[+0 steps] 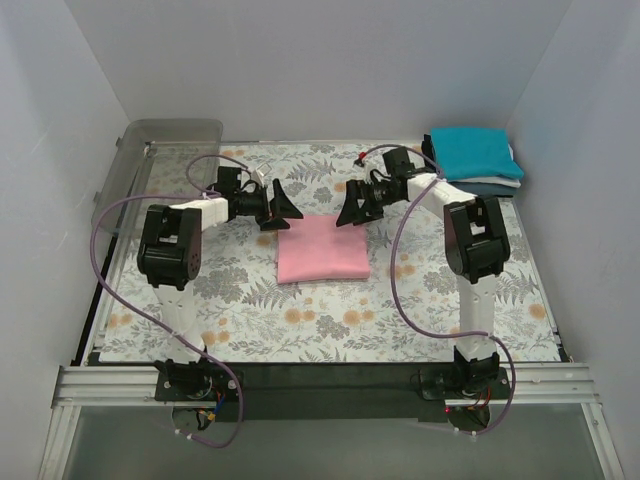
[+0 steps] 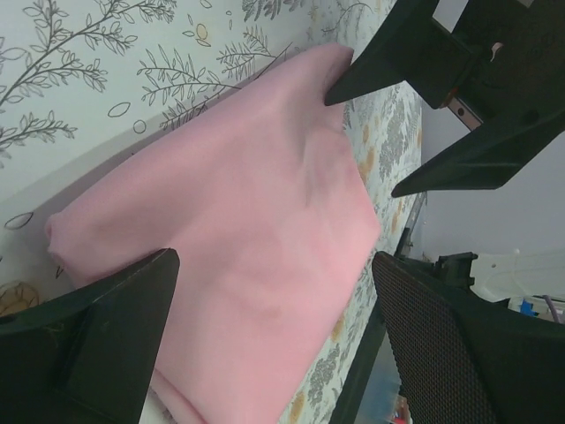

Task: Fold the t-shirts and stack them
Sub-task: Fold the tshirt

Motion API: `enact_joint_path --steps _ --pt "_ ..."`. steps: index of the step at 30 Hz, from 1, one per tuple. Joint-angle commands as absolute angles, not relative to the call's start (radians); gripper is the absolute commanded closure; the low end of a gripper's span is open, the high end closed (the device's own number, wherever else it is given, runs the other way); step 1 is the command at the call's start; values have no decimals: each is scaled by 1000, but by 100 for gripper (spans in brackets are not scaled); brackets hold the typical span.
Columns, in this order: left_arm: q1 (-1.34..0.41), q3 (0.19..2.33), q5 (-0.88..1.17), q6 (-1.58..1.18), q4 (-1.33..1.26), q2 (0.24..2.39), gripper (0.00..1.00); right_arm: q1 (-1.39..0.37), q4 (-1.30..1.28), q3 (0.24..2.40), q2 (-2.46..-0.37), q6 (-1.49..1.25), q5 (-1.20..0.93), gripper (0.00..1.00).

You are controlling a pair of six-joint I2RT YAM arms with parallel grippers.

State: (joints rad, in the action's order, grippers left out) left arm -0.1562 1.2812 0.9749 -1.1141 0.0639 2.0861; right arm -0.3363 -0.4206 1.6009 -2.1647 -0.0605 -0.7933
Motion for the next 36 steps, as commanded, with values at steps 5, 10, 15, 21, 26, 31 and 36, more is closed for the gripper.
enact_joint_path --steps 5,10,15,21,26,31,36 --pt "-161 1146 1081 -1257 42 1807 9 -347 -304 1419 -1872 -265 -934 2" --pt "-205 987 1094 -1426 -93 1730 8 -390 -39 1146 -1787 -463 -1014 2" --pt "-250 925 1077 -1545 -207 1807 7 -410 28 1089 -1847 -526 -973 2" --pt "-238 865 994 -1525 -195 1928 7 -396 29 1065 -1966 -508 -948 2" --pt "-213 833 999 -1444 -164 1928 7 -361 25 1057 -1982 -506 -959 2" --pt "-219 767 1129 -1506 -294 1743 6 -374 73 1014 -1798 -596 -999 2" --pt "-290 605 1108 -1796 -674 1588 5 -419 253 889 -1684 -799 -991 2"
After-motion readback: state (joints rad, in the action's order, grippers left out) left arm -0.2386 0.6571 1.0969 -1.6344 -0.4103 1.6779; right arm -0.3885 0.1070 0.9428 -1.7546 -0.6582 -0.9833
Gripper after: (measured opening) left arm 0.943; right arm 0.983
